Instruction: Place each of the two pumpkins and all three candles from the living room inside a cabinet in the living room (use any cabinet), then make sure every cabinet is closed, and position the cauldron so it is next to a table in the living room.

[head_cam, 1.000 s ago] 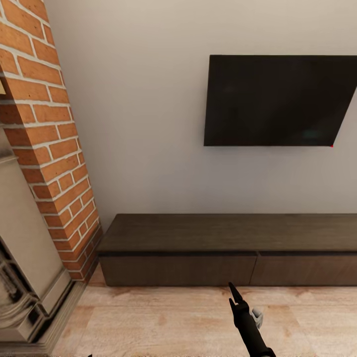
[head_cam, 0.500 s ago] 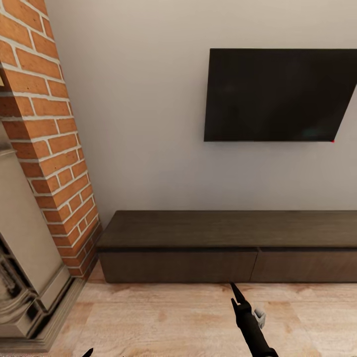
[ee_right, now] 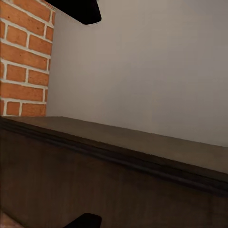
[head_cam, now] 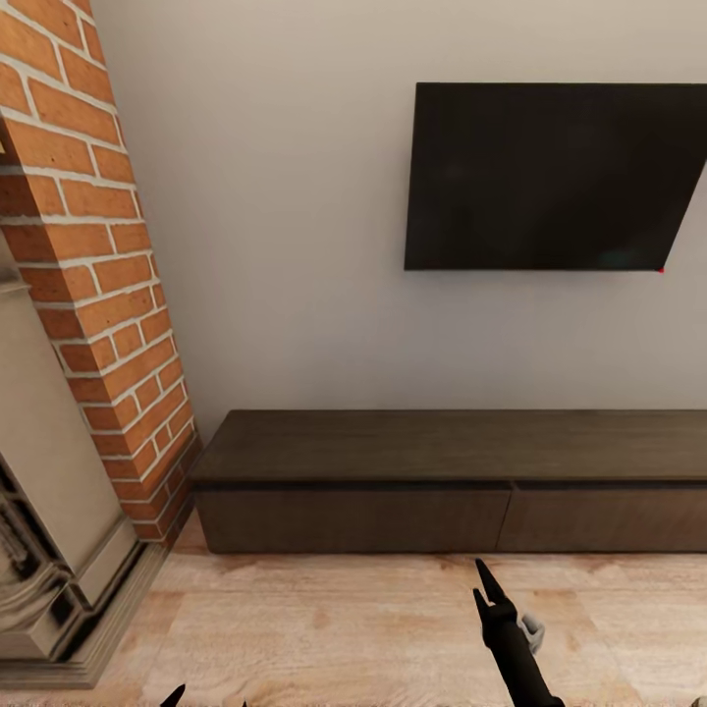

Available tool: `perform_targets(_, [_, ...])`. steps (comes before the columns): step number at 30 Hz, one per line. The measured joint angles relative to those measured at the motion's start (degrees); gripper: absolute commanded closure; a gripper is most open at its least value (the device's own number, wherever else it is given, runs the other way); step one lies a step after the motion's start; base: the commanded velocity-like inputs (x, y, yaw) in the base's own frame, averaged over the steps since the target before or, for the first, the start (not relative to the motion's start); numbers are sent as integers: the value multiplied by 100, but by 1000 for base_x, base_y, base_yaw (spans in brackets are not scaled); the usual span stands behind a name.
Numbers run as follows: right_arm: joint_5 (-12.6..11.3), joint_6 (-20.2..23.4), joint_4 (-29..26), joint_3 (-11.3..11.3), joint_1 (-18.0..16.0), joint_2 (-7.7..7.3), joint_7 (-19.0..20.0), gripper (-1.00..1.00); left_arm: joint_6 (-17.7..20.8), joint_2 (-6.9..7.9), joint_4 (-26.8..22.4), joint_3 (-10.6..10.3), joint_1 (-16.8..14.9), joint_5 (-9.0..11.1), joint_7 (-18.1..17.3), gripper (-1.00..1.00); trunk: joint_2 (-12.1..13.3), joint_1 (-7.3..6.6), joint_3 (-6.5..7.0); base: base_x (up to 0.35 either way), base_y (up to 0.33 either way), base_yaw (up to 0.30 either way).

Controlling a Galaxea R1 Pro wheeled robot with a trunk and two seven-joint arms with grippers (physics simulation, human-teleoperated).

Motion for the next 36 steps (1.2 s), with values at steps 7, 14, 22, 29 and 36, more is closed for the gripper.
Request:
perform_targets(7, [-3,253,-5,-30,3,-17,49,-100,-3,0,0,-1,0,0,-4,-100,-281,154,-126,0,0,0])
perform_targets(14, [-7,285,-4,-36,3,-15,33,-100,-3,0,0,-1,0,0,-9,-100,-562,308,-251,0,0,0])
perform_targets(22, [-9,285,-6,-82,8,-10,34,-100,3,0,0,-1,0,0,-10,-100,-804,440,-360,0,0,0])
perform_targets(29, [-7,284,-5,-281,9,-6,22,-100,5,0,0,-1,0,0,-10,-100,-804,440,-360,0,0,0])
perform_targets(36, [-3,277,-15,-366,10,31,-431,-100,6,0,0,-1,0,0,-10,-100,-804,440,-360,0,0,0])
